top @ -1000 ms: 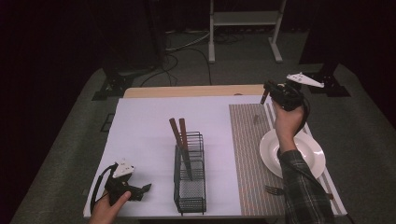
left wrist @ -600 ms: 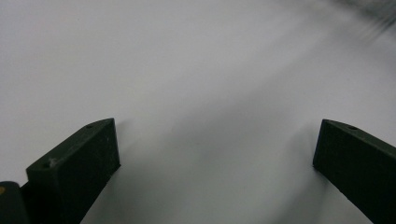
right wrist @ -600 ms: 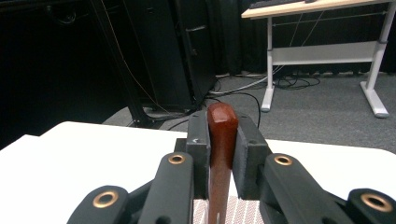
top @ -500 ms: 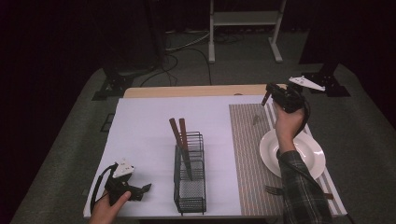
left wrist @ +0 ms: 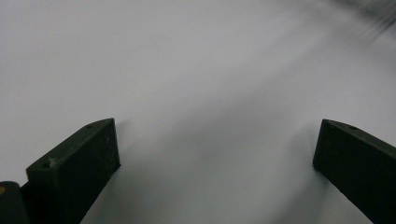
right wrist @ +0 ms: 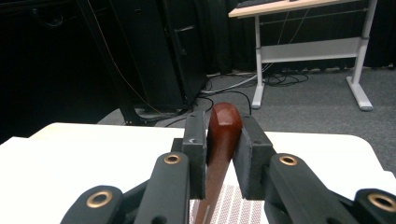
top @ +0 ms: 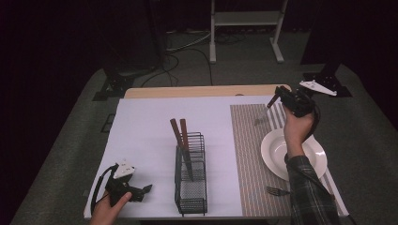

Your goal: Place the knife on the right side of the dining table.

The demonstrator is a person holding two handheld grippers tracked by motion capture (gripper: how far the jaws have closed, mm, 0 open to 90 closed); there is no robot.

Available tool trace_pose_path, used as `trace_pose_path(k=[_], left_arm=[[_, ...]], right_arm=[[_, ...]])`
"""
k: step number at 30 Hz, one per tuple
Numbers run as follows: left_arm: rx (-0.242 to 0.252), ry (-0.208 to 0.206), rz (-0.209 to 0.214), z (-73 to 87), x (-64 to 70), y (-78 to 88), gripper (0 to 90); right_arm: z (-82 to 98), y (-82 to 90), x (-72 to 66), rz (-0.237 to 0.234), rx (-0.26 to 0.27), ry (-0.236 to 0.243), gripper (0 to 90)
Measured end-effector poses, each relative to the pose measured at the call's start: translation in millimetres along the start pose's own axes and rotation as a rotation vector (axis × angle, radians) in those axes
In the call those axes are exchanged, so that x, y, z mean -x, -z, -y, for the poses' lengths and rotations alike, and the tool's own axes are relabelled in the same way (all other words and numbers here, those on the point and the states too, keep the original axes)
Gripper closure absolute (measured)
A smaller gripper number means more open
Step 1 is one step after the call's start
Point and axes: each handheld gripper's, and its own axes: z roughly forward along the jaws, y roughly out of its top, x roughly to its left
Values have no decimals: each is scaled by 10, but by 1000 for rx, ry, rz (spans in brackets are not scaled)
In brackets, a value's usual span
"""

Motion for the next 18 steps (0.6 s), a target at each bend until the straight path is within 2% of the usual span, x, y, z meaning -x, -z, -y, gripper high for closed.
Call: trace_pose_path(k=[18], left_arm=[[0,1,0,0,0,0,0]], right_arm=[[80,152,242,34,-17,-20,715]])
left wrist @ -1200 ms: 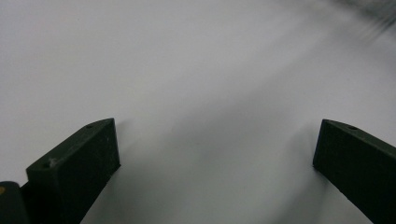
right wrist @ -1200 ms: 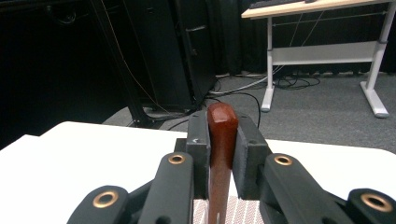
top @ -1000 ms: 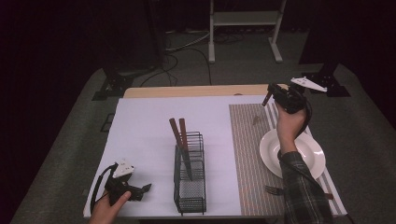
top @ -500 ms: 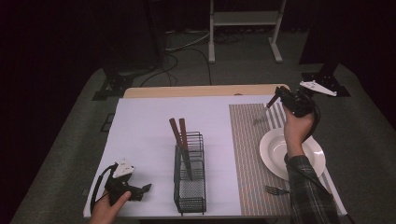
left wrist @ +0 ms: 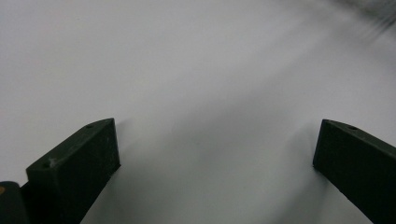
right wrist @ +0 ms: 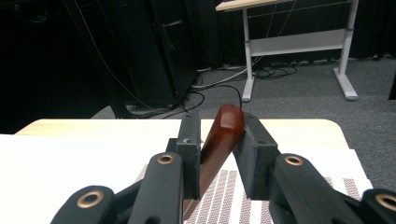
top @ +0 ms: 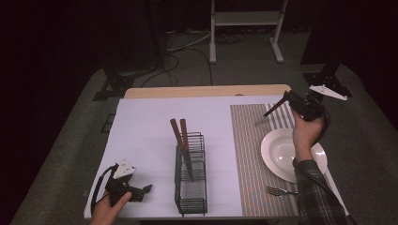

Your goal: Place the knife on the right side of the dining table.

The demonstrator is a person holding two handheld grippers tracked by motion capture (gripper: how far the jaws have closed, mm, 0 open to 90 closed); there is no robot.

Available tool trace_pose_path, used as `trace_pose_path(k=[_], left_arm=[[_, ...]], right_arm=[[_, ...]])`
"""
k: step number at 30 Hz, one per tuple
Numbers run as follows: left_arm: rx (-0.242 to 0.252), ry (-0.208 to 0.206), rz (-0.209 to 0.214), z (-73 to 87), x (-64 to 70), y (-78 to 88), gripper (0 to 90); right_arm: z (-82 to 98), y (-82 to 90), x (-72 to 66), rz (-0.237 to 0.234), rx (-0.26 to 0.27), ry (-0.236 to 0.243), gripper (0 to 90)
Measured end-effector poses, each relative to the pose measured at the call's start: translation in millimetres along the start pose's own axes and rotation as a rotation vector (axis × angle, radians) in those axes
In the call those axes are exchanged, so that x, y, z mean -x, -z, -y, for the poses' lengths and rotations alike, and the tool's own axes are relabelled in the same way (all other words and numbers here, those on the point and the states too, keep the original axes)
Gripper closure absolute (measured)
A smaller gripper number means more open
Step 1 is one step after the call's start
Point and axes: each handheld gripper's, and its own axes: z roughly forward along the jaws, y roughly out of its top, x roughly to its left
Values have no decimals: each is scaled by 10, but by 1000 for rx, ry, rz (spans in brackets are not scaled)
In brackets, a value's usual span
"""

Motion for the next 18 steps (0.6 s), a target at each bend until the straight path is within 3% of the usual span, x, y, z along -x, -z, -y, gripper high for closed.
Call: trace_pose_path(k=[18], left_arm=[[0,-1,0,0,0,0,0]], right_arm=[[34,24,163,9,-42,-38,622]])
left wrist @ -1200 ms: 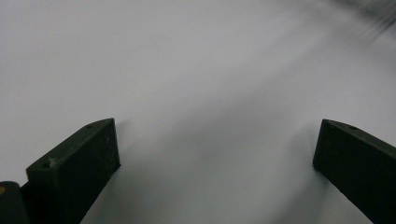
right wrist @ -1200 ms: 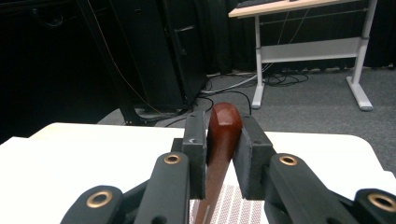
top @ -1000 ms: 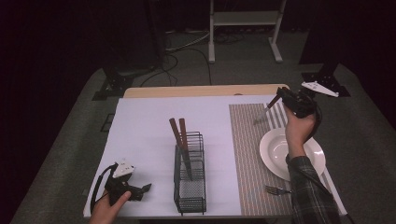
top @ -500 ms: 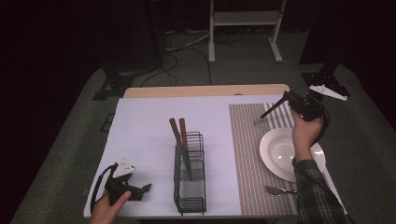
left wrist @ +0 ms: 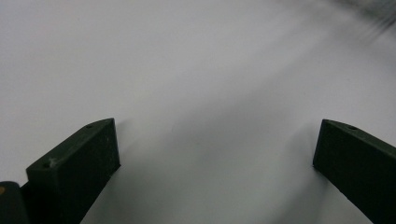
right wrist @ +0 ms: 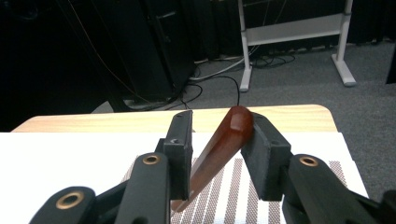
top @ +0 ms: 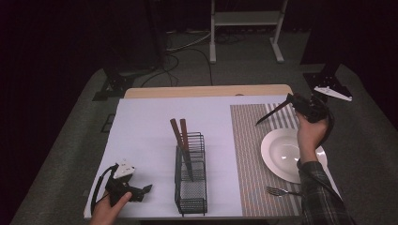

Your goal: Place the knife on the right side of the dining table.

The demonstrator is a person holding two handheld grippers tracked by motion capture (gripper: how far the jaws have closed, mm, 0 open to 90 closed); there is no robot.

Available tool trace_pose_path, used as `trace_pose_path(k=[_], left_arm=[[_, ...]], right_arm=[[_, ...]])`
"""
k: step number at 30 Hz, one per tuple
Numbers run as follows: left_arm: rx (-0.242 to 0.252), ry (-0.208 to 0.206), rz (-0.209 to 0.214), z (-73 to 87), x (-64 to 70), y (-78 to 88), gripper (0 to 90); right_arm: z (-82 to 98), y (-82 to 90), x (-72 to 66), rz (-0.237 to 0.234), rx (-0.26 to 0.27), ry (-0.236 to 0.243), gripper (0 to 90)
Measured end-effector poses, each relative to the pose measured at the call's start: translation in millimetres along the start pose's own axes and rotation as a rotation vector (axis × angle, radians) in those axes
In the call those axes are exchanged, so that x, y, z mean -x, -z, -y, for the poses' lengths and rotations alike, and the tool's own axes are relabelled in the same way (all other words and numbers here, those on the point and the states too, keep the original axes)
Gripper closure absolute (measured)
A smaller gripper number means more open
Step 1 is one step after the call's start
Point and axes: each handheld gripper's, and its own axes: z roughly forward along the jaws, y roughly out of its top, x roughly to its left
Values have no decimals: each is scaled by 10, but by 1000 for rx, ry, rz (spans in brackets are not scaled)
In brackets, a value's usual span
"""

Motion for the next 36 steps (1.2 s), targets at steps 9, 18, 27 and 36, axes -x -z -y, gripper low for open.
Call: trace_pose_path(k=[9,18,27,36], left_arm=[[1,0,0,0,0,-1,0],[0,0,0,0,0,0,0],[-1,0,0,-1,0,0,0],[0,0,0,0,0,-1,0]], right_arm=[[21,4,104,21,-38,-17,568],[88,-10,236,46,-79,-49,521],[164,-18,356,72,-107,-64,500],[241,-18,462,93,-129,-83,494]])
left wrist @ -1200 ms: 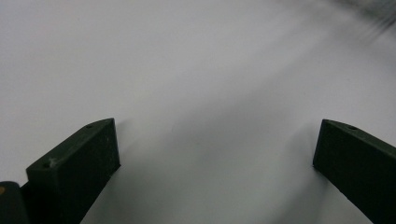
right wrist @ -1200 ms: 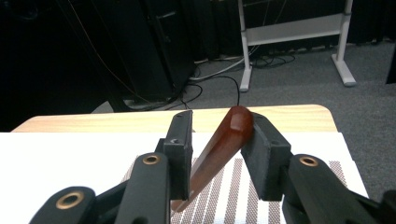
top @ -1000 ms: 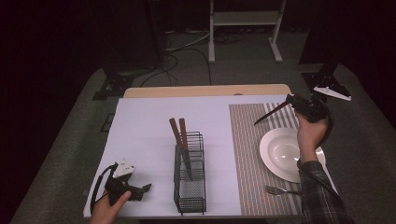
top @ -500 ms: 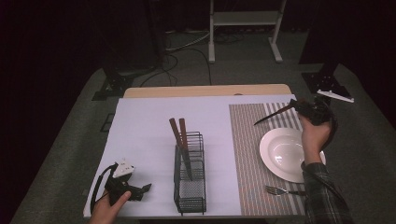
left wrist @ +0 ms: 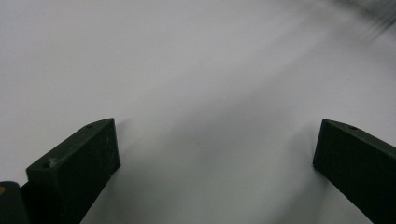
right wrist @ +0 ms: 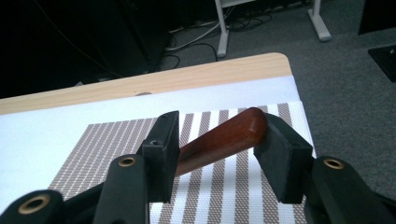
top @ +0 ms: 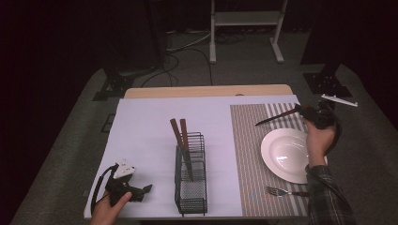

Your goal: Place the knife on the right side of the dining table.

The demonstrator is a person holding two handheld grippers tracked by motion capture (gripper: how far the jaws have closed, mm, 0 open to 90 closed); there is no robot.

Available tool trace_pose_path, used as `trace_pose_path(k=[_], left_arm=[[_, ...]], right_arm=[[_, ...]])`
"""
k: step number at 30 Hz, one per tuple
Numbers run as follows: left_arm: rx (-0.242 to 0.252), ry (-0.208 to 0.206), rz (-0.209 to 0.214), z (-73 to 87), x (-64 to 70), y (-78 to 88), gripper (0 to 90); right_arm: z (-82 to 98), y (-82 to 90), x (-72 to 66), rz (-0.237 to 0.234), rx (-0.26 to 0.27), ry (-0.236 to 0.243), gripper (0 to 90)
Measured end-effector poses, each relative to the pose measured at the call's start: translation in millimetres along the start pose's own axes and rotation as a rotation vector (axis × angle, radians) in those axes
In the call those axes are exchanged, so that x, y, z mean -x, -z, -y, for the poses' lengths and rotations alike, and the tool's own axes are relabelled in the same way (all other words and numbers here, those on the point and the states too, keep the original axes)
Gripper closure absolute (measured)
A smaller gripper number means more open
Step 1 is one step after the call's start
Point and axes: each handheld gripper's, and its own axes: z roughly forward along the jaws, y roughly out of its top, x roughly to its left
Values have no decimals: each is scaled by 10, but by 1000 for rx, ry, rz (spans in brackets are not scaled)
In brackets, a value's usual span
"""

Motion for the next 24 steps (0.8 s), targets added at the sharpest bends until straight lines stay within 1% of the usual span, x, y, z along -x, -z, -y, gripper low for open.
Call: trace_pose_path(k=[4,12,14,15,24], left_arm=[[-1,0,0,0,0,1,0],[0,0,0,0,0,1,0],[-1,0,0,0,0,1,0],[0,0,0,0,0,1,0],[0,0,0,0,1,1,0]], right_arm=[[43,-22,58,11,-18,-13,467],[99,-50,113,25,-46,-24,438],[117,-71,128,32,-64,-29,415],[117,-71,128,32,-64,-29,415],[162,-136,165,51,-122,-38,368]])
